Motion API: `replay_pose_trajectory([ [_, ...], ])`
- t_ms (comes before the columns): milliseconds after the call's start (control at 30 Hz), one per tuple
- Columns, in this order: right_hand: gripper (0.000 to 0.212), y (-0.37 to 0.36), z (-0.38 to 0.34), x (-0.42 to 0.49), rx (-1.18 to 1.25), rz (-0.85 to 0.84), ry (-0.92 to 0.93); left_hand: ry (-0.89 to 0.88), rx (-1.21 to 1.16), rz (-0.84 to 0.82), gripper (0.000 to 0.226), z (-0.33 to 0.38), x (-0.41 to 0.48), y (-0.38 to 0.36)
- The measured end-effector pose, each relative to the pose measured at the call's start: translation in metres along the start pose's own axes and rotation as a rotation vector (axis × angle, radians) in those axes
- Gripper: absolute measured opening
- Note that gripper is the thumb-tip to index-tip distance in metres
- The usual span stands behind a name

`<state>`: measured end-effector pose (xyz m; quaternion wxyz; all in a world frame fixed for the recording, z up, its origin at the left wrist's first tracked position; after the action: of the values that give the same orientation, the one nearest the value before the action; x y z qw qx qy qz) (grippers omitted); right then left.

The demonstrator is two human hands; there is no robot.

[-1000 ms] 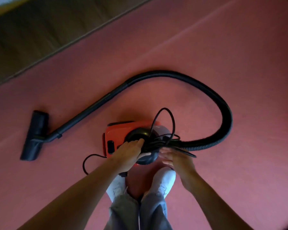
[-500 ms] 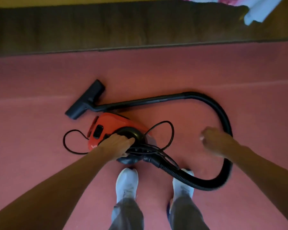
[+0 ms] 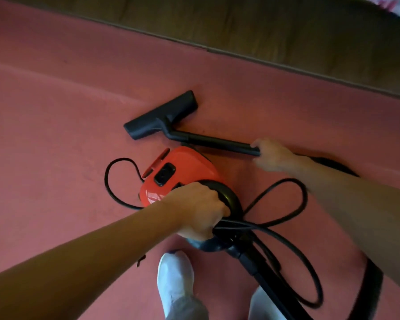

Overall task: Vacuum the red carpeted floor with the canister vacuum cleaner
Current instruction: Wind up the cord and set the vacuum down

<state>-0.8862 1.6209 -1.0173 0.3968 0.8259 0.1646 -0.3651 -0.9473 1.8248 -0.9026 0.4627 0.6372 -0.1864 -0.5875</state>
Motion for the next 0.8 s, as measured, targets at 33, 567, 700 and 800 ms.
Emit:
replay_pose_trajectory([
  [33,0.058,-0.007,0.006,0.011,-0.029,-0.013,-0.008,-0.01,-0.006,0.022,0.016,-0.001,0.001,-0.002],
  [567,0.029,-0.012,0.034,0.026,-0.023,-0.107,0.06,0.008,-0.023,0.112,0.012,-0.005,0.008,-0.012],
  [700,0.031,0.026,-0.008,-0.013,-0.024,-0.018,0.188,0.048,-0.04,0.022,0.016,-0.005,-0.002,-0.01],
  [800,0.044,0.051,-0.049,-0.04,-0.113,0.025,0.225,0.065,-0.065,-0.027,0.021,-0.004,-0.012,-0.006],
])
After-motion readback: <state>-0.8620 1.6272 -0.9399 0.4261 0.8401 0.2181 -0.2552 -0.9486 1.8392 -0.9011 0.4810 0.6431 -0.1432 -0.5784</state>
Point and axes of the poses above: each hand's wrist, its own x-axis towards the middle knuckle, its own y-axis out of the back of the hand, z = x × y, the point moved 3 cm from there along x, towards the middle knuckle, and after that the axes turned 15 degrees about x, right-handed, at the moved point
